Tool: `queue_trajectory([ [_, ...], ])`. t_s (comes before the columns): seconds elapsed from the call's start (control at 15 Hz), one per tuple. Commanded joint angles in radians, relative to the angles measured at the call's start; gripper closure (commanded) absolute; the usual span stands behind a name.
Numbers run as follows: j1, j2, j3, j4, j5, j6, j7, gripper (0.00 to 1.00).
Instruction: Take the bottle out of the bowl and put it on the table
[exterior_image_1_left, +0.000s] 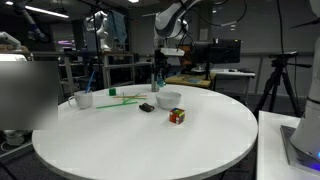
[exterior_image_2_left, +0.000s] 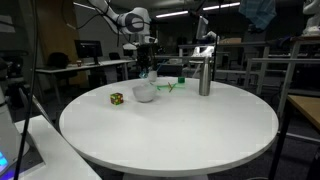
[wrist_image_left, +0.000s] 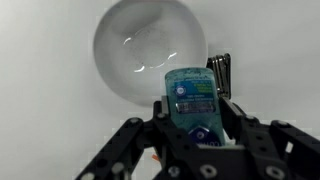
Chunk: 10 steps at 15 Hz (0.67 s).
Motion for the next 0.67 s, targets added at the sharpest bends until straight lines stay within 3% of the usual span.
queue_trajectory([
  [0.0, 0.007, -0.094, -0.006, -0.15, 0.009, 0.073, 0.074, 0.72],
  [0.6, 0.015, -0.182, -0.023, -0.28, 0.004, 0.116, 0.309, 0.72],
])
